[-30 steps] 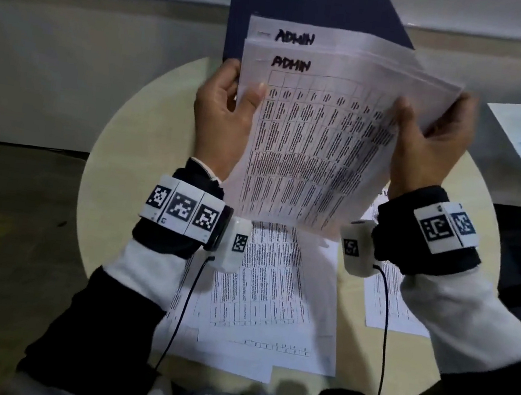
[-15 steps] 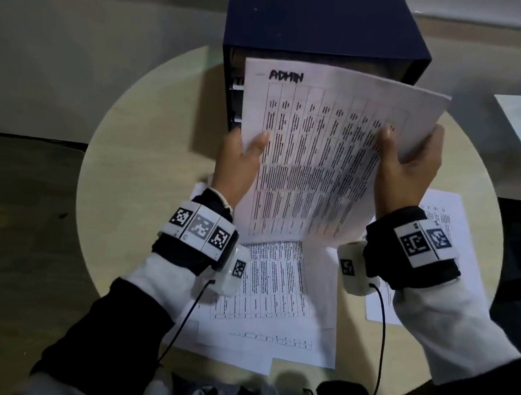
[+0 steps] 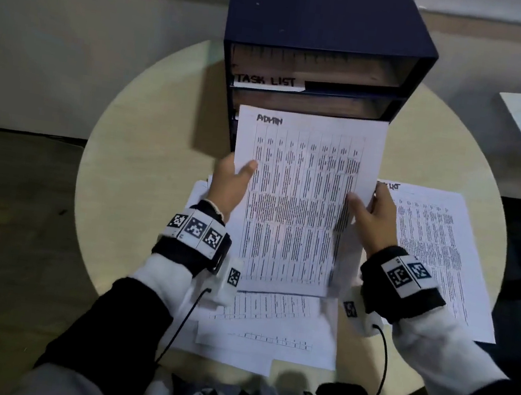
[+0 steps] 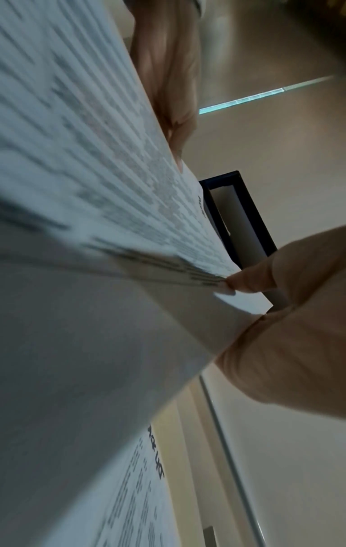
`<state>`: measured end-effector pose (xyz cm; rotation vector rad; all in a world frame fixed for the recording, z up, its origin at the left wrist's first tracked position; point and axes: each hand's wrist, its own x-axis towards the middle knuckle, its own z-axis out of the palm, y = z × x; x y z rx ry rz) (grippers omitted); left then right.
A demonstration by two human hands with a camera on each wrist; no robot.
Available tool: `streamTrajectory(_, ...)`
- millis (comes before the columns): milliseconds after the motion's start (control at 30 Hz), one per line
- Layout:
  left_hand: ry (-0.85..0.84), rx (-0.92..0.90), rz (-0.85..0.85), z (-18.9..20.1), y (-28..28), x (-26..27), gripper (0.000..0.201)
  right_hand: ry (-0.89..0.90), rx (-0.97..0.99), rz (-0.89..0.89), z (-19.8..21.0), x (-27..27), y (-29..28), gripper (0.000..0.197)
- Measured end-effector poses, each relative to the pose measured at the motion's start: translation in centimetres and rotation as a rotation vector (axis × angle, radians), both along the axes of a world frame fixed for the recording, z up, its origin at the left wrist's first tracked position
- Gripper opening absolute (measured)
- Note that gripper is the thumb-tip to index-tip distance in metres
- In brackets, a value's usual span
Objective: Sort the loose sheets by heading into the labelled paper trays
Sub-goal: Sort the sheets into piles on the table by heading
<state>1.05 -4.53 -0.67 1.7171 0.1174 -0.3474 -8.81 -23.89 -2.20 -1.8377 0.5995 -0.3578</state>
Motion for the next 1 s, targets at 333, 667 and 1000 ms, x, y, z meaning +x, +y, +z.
streamTrajectory(333,0.07,-0.037,0.05,3.1,-1.6,4.7,0.043,0.022,0.219,0.062,0.9,-1.6,0.0,0.01)
streamTrajectory(667,0.207,-0.092,-0.047,1.7,-0.4,5.3,0.048,-0.045,0.176,-0.03,2.4,3.5,-1.5,0.013)
streamTrajectory(1000,0.219,-0.167,0.008,3.6,-0.1,3.6,0.039,-0.036,0.314,-0.078,4.9,9.3,-2.4,0.003)
